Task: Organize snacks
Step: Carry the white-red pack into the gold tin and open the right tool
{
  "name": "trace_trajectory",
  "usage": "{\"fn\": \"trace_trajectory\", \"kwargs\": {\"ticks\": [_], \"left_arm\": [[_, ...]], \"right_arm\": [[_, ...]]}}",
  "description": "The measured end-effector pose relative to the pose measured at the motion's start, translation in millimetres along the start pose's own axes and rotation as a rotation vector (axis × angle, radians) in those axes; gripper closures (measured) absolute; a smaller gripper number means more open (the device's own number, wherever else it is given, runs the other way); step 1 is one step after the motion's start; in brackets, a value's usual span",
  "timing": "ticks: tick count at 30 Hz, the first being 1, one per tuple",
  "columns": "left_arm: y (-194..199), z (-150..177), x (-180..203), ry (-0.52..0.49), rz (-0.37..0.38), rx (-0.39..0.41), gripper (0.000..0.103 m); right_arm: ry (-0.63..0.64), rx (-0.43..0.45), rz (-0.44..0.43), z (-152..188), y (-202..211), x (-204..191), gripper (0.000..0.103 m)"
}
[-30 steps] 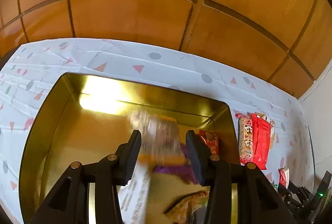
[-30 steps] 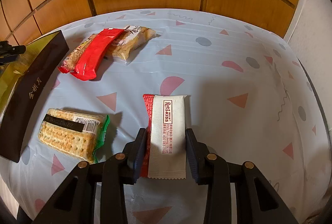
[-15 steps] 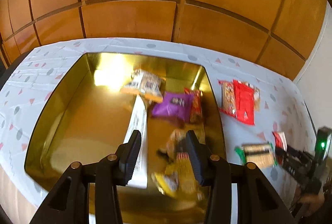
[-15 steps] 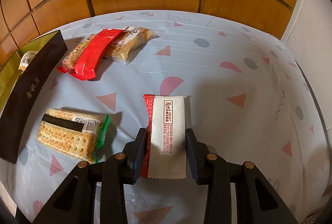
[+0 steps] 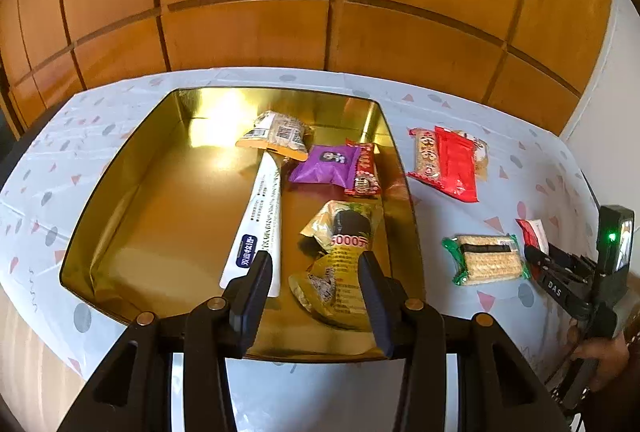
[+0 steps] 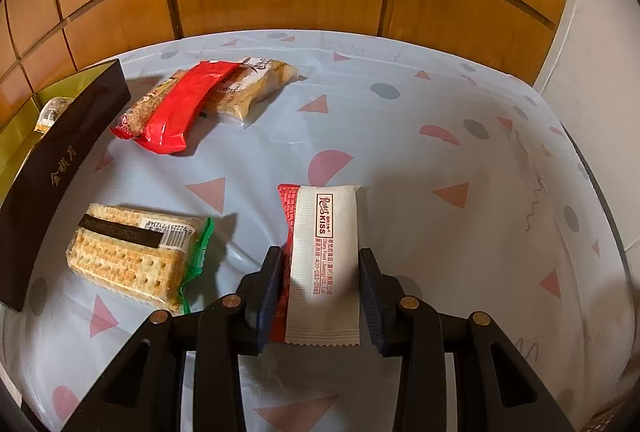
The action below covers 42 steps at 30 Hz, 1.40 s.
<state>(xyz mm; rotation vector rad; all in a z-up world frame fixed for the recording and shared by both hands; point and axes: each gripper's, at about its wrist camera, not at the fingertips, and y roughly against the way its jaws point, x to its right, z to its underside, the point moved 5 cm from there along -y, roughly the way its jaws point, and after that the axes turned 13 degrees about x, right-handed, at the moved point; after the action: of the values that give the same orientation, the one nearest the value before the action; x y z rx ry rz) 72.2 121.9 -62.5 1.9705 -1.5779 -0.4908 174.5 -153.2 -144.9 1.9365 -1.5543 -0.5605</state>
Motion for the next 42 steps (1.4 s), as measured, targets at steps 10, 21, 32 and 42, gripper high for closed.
{"fn": "trace_trajectory", "kwargs": {"ticks": [10, 21, 32, 42], "left_arm": [[4.0, 7.9, 12.3, -0.038, 0.023, 0.000, 0.058], [11.7, 9.7, -1.5, -0.035, 0.014, 0.020, 0.058], [17.2, 9.9, -36.1, 0.021, -0.027, 0.040, 0.058], [24.1, 10.6, -62.8, 0.075, -0.061, 0.056, 0.058]], "right_arm": [[0.005, 0.002, 0.011, 0.6, 0.5, -0.4, 0.065], [-0.038, -0.065, 0.026, -3.0, -0.5, -0.1, 0.066], [-0.316, -0.060, -0.151, -30.6, 29.7, -0.9, 0.070], [-0.210, -0.076, -0.442, -60.9, 55.2, -110.6, 0.070]]}}
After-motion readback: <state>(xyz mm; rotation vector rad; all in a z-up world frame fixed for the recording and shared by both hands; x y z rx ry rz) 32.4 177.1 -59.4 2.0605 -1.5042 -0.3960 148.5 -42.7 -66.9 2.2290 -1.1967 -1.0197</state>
